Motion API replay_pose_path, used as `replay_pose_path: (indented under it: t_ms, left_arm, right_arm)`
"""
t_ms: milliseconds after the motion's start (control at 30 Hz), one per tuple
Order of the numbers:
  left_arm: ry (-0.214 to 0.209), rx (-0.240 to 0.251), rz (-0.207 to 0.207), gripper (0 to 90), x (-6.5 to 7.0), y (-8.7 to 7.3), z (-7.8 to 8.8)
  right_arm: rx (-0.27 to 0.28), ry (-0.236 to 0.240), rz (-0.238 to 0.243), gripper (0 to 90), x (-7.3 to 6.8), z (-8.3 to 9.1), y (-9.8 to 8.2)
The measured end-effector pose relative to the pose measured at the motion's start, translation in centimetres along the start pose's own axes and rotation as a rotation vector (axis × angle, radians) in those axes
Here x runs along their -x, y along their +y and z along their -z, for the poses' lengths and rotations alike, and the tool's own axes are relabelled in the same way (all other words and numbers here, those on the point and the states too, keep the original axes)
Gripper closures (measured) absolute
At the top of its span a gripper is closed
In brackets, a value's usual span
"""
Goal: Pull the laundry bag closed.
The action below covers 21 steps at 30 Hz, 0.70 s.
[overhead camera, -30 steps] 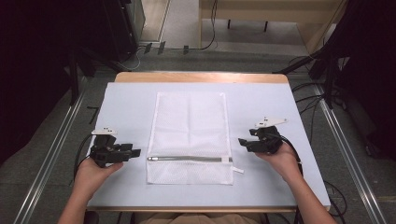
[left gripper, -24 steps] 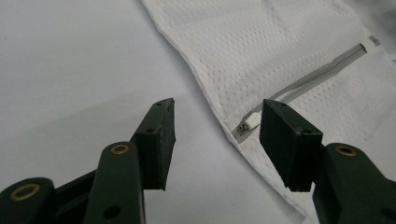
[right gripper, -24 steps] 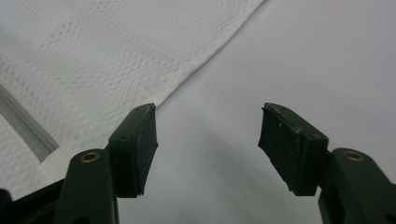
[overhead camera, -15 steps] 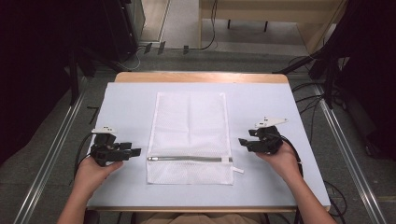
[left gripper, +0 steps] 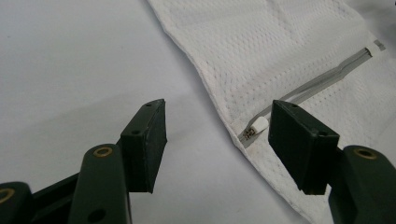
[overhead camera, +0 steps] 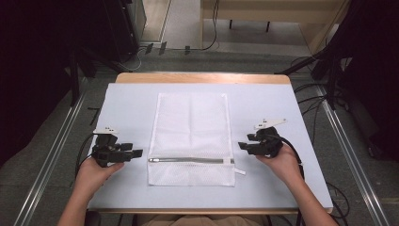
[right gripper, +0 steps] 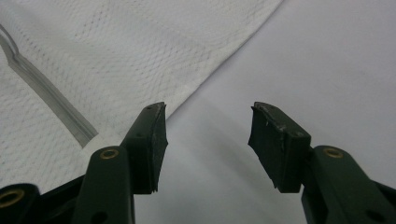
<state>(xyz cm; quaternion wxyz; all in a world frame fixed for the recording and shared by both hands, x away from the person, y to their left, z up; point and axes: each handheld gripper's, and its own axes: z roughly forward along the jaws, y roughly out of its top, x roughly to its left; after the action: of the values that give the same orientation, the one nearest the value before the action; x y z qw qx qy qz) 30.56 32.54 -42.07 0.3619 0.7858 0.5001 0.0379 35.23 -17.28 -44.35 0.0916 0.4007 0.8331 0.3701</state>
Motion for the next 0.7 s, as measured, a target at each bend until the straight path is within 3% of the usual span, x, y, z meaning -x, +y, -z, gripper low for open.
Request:
replay_pose_path:
  t_ms: [300,467,667,700]
  left_arm:
    - [-0.006,0.001,-0.001,37.1,0.1,0.0,-0.1]
    - [-0.006,0.002,-0.003,36.8,0.1,0.0,-0.1]
    - [-0.005,0.001,-0.002,36.7,0.2,0.0,0.0]
    - [-0.007,0.003,-0.002,36.6,0.2,0.1,0.0]
  right_arm:
    - [-0.003,0.016,0.025,46.1,-1.1,0.1,0.4]
    - [-0.035,-0.003,0.056,46.9,-1.8,0.2,0.6]
    - [-0.026,0.023,0.060,46.9,-2.7,0.4,1.0]
    - [-0.027,0.024,0.081,48.1,-2.9,0.4,1.1]
